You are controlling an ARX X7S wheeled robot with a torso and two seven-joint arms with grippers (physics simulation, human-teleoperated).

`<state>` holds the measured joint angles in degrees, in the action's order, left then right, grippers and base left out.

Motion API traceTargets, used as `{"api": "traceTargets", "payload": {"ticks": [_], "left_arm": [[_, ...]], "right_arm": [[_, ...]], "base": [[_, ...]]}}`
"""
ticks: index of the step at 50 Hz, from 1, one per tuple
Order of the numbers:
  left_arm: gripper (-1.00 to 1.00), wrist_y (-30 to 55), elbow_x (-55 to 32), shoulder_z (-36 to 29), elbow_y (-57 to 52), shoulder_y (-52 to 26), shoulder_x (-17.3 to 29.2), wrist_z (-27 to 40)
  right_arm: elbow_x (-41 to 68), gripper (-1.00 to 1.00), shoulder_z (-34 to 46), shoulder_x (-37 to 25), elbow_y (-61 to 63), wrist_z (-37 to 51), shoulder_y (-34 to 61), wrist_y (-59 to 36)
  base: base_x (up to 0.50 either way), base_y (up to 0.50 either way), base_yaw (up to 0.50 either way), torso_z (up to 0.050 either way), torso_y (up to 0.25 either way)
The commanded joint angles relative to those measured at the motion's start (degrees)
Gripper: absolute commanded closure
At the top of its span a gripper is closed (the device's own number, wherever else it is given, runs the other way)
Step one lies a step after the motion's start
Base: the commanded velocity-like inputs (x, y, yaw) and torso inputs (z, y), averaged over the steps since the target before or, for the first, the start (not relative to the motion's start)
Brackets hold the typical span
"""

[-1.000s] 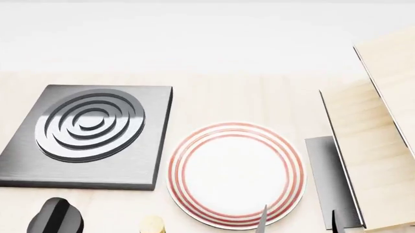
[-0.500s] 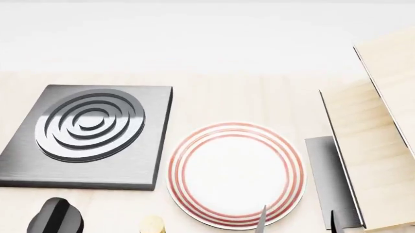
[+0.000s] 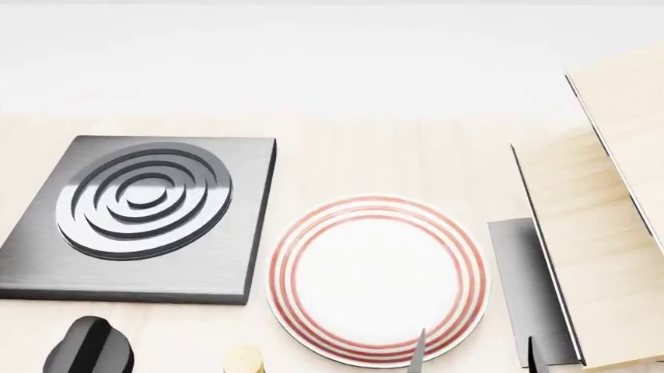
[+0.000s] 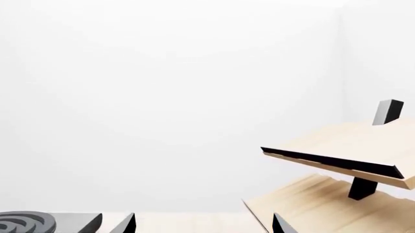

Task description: Pick up the akita bowl and put it on the plate.

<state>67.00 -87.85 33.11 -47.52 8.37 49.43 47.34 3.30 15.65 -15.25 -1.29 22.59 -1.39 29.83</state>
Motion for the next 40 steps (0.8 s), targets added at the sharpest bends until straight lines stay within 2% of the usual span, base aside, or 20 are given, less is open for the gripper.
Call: {"api": "traceTargets", "payload": {"ticks": [1, 22, 29, 40], "left_arm": [[-1.00, 0.19, 1.28, 0.09, 0.22, 1.64, -0.22, -1.18], [-1.00, -0.01, 7.69, -1.20, 0.94, 4.79, -1.49, -5.48], [-1.00, 0.26, 6.74, -0.75, 0.87, 5.26, -1.04, -4.64], [-1.00, 0.69, 3.63, 4.01, -0.49, 8.74, 0.28, -3.89]], "right_arm": [[0.20, -1.00, 0.13, -0.07, -0.40, 0.24, 0.25, 0.03], [0.40, -1.00, 0.47, -0.21, -1.14, 0.69, 0.61, 0.26], [0.46, -1.00, 0.69, -0.22, -1.39, 0.76, 0.73, 0.27], [0.57, -1.00, 1.04, -0.28, -1.47, 0.86, 0.77, 0.25]], "base": [[0.00, 0.00, 0.00, 0.000, 0.000], [0.00, 0.00, 0.00, 0.000, 0.000], [0.00, 0.00, 0.00, 0.000, 0.000], [0.00, 0.00, 0.00, 0.000, 0.000]]}}
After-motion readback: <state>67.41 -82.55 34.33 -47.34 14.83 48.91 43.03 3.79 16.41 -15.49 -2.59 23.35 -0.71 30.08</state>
